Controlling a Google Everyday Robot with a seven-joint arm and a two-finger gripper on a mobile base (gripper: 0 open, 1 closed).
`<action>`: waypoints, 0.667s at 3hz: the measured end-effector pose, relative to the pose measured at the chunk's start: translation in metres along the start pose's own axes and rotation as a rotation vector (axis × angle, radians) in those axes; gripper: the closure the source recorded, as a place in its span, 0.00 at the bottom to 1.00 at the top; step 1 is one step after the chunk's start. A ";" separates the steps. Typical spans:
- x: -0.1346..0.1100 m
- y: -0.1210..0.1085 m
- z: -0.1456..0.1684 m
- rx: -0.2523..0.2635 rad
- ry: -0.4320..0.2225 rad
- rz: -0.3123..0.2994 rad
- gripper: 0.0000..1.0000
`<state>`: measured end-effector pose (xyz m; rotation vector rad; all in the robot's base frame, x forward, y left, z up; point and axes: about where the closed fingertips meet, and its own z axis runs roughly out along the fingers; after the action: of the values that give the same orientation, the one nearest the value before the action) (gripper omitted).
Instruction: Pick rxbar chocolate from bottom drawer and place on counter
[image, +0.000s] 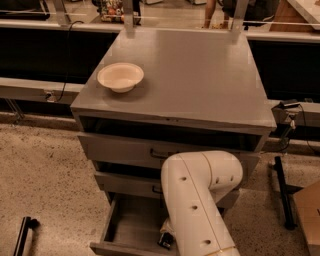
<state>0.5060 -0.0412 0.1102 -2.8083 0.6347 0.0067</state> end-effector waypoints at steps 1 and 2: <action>0.002 0.045 -0.006 0.055 -0.023 -0.006 1.00; -0.001 0.039 -0.011 0.137 -0.046 -0.012 1.00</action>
Offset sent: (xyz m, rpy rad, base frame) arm -0.0040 -0.0394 0.1060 0.9099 -0.1588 0.0687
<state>0.4878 -0.0779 0.1114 -2.6720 0.5845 0.0251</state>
